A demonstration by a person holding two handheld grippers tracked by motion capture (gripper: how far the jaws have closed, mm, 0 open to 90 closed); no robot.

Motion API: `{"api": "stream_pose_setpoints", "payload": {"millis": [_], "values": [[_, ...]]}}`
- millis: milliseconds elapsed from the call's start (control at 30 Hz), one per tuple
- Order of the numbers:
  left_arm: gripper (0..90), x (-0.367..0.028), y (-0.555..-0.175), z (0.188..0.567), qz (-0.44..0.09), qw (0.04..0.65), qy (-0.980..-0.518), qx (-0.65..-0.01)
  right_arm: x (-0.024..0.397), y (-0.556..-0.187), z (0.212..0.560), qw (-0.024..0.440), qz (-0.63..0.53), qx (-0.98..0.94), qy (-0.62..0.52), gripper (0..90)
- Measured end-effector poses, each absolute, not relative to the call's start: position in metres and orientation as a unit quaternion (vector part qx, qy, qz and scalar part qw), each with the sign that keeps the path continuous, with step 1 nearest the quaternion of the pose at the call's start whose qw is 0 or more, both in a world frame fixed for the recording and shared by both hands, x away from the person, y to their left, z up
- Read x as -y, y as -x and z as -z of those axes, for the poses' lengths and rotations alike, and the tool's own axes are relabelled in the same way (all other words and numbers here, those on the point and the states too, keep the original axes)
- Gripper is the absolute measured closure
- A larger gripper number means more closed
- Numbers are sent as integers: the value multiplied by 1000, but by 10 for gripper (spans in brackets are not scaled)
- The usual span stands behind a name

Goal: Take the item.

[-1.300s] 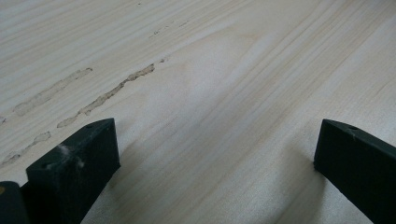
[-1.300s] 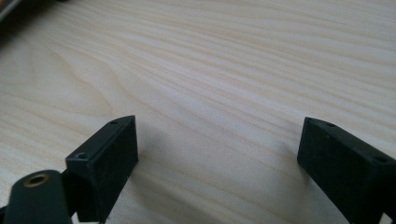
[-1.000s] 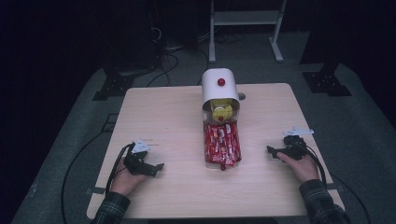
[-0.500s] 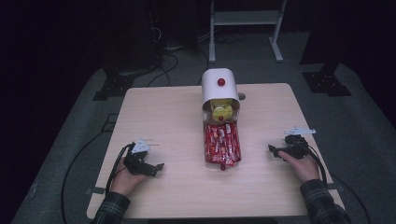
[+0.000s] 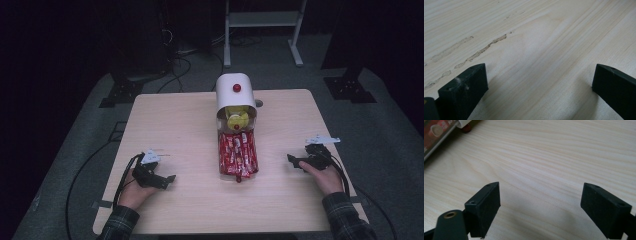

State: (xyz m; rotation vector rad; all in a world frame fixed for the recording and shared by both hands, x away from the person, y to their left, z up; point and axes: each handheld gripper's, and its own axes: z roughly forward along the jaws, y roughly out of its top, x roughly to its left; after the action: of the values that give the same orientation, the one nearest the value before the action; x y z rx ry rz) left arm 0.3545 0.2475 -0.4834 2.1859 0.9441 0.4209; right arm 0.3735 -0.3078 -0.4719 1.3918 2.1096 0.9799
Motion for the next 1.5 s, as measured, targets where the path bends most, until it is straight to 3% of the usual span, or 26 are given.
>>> {"api": "stream_pose_setpoints", "payload": {"millis": [1500], "values": [[0, -248, -355, 483, -161, 351, -848, -364, 280, -361, 440, 213, -382, -773, -459, 182]]}}
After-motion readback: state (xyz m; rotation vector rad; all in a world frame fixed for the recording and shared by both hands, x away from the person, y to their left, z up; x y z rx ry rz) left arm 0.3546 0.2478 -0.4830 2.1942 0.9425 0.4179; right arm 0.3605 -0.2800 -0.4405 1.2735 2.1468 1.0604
